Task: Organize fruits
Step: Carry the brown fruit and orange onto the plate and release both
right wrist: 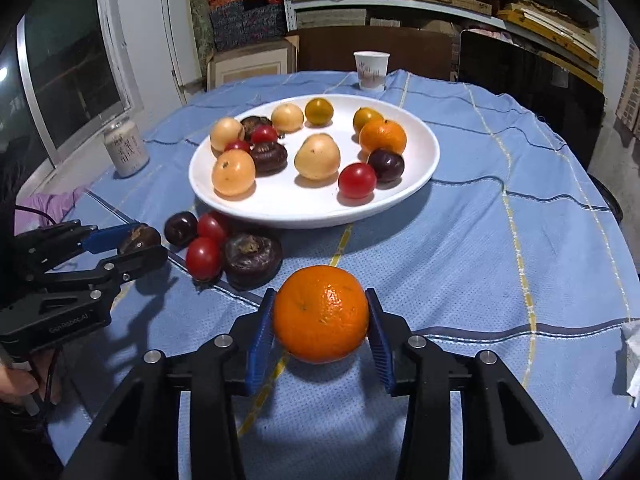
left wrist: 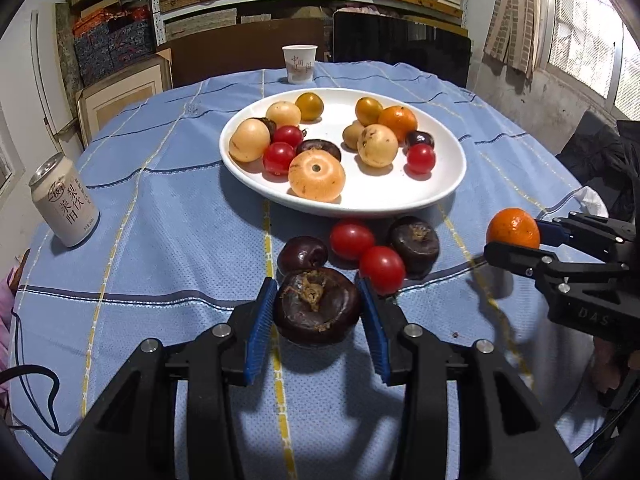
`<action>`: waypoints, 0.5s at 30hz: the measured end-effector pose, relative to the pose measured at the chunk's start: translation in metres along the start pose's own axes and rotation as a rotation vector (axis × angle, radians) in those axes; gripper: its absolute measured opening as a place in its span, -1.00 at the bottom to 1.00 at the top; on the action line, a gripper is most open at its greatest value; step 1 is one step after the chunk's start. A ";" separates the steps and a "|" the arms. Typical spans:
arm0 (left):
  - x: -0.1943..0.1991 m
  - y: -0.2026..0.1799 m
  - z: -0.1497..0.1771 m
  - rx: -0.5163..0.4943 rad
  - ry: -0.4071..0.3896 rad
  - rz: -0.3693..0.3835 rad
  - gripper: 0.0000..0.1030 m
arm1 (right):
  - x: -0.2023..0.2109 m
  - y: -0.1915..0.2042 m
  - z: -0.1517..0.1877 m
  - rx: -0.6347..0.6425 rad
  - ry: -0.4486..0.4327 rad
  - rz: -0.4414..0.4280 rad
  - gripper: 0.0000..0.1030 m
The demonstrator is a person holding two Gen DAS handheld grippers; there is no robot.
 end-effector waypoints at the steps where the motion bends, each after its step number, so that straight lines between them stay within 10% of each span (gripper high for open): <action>1: 0.005 -0.001 -0.001 0.003 -0.006 0.011 -0.20 | 0.004 0.000 -0.001 0.003 -0.007 0.001 -0.15; 15: 0.034 -0.008 -0.109 -0.019 -0.102 0.015 -0.20 | 0.054 -0.018 -0.100 0.061 -0.177 0.061 -0.16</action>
Point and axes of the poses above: each gripper's, at about its wrist camera, not at the fingertips, and x roughly against the way its jaws point, y to its left, z to its underside, the point moved 7 cm from there along -x, roughly the way its jaws point, and after that the axes turned 5 degrees about y, right-handed, at the moved point
